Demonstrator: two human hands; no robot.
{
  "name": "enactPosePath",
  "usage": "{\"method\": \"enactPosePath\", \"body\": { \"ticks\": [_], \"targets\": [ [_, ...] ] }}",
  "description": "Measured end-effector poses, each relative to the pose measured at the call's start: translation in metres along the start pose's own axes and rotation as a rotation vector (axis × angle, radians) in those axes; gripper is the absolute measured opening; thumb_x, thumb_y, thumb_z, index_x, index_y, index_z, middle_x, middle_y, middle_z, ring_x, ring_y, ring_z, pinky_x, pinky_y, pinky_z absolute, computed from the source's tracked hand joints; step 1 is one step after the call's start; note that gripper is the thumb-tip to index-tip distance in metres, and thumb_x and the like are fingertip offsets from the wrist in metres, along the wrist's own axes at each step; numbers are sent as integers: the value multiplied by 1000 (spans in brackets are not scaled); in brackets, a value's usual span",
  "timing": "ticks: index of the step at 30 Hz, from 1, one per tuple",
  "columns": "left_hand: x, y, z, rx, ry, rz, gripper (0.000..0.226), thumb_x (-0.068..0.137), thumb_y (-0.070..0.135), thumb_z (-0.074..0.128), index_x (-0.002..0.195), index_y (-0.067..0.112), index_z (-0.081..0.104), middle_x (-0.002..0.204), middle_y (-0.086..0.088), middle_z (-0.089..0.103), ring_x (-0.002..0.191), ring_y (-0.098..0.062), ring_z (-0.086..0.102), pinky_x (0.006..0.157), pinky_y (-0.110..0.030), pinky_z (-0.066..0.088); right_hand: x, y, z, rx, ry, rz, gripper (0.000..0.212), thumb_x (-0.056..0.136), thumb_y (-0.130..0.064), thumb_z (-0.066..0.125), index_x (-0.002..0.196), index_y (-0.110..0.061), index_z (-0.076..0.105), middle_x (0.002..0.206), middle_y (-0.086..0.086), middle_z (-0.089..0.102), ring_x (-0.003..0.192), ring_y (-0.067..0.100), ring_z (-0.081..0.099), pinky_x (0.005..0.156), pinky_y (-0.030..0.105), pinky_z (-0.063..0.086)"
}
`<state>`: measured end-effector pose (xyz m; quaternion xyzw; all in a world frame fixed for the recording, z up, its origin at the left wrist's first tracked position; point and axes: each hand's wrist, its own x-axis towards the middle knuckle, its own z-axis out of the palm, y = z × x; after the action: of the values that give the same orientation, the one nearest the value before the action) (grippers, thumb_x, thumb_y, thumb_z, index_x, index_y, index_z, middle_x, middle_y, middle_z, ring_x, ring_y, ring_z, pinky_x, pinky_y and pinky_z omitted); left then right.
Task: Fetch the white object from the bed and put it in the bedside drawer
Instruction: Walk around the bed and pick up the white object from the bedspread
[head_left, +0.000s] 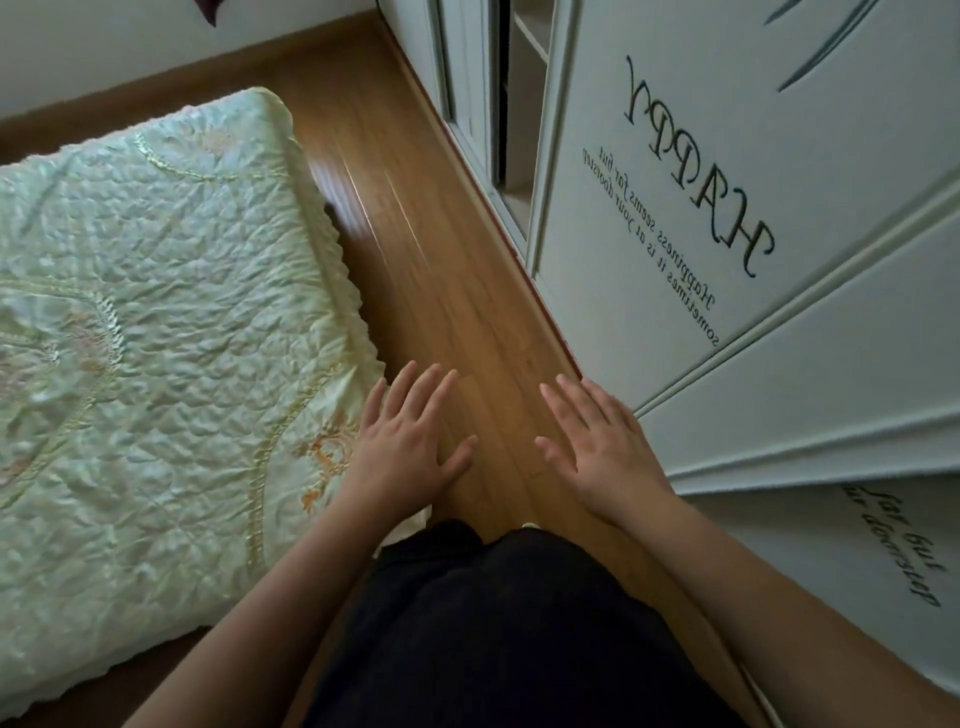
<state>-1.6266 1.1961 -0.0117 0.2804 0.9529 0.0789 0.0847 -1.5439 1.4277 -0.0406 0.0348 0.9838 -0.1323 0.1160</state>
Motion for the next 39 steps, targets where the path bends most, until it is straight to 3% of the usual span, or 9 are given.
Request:
{"method": "enactPosePath", "body": {
  "ticks": [4, 7, 14, 17, 23, 32, 39],
  "targets": [
    [33, -13, -8, -25, 34, -57, 75, 90, 70, 17, 153, 29, 13, 161, 2, 18, 149, -15, -5, 121, -45, 2, 51, -3, -13, 57, -7, -59, 70, 92, -67, 6, 153, -33, 5, 162, -4, 12, 148, 17, 4, 118, 40, 8],
    [59, -34, -15, -48, 55, -106, 80, 87, 75, 10, 153, 29, 12, 161, 3, 19, 149, -14, -4, 121, -46, 4, 94, -9, -15, 63, -43, -111, 68, 92, -67, 6, 152, -36, -1, 163, -7, 6, 147, 12, -4, 116, 35, -1],
    [132, -110, -28, -78, 69, -171, 82, 87, 75, 15, 153, 27, 12, 161, 2, 19, 149, -16, -1, 120, -48, 8, 214, -42, -36, -60, -48, -210, 63, 95, -65, 11, 151, -39, -5, 162, -8, 1, 145, 11, -17, 111, 30, -24],
    [161, -141, -39, -83, 80, -198, 81, 87, 73, 20, 153, 27, 14, 161, 3, 20, 149, -16, 0, 121, -46, 6, 257, -59, -46, -29, -68, -188, 63, 94, -67, 8, 149, -43, -11, 162, -12, -5, 141, 6, -27, 113, 34, -20],
    [212, -199, -62, -67, 3, -234, 84, 85, 75, 13, 154, 28, 8, 162, 4, 13, 149, -16, -5, 120, -48, 4, 339, -82, -69, -16, -84, -261, 66, 92, -69, 7, 150, -41, -5, 162, -12, -3, 145, 9, -19, 117, 39, -10],
    [333, -245, -84, -65, -8, -282, 84, 84, 73, 13, 154, 28, 5, 163, 5, 10, 149, -16, -4, 120, -48, 5, 469, -70, -97, -28, -112, -311, 63, 95, -65, 15, 151, -41, -2, 162, -13, -2, 145, 7, -19, 116, 34, -15],
    [450, -282, -97, -58, -13, -345, 83, 85, 73, 15, 154, 27, 11, 162, 4, 16, 149, -17, 0, 120, -46, 6, 594, -43, -131, 19, -182, -325, 66, 91, -70, 9, 150, -43, -4, 161, -16, -7, 144, 6, -21, 115, 34, -16]
  ]
}}
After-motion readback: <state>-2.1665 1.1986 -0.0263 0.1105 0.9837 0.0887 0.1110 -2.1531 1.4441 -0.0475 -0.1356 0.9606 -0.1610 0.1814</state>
